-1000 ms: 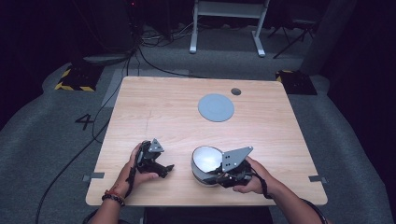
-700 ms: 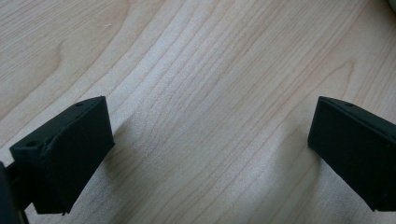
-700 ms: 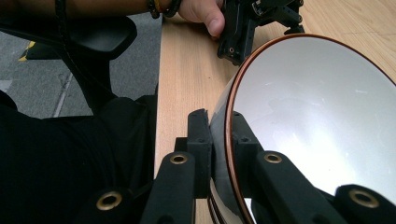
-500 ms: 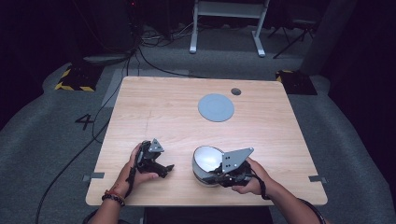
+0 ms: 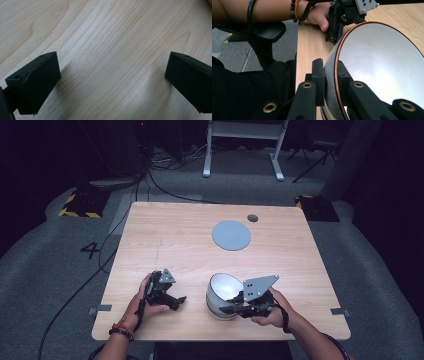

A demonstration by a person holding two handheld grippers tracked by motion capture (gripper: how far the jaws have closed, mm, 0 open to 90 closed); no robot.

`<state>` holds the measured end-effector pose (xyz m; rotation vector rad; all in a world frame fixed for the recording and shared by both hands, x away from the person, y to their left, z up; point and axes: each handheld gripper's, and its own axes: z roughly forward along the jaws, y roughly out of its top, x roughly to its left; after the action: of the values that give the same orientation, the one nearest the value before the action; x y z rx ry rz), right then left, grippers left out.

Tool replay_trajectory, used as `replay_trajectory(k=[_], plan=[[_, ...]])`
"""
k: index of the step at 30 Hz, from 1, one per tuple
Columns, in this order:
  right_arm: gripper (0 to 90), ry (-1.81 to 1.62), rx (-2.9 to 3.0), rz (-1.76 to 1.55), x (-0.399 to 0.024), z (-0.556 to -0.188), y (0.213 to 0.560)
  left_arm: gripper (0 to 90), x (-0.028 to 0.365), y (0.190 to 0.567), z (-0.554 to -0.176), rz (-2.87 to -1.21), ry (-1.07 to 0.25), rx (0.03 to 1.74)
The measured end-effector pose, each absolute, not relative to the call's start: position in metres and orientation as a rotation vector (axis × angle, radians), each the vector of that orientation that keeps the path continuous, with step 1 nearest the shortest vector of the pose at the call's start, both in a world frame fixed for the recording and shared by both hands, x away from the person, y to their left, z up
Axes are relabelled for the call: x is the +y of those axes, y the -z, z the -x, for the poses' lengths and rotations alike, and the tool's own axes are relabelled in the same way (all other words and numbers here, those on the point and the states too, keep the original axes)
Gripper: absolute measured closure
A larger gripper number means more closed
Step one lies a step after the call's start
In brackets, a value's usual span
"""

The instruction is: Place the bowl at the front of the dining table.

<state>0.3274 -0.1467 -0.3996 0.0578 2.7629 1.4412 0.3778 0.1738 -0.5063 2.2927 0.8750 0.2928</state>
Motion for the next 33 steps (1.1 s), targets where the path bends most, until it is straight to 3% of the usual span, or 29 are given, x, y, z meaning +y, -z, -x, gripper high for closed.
replay_trajectory(k=[33], plan=[[81.7,-1.483,2.620,-0.137,-0.171,-0.338,0.370,0.2,0.174,0.506,-0.378,-2.293,-0.292,0.874]])
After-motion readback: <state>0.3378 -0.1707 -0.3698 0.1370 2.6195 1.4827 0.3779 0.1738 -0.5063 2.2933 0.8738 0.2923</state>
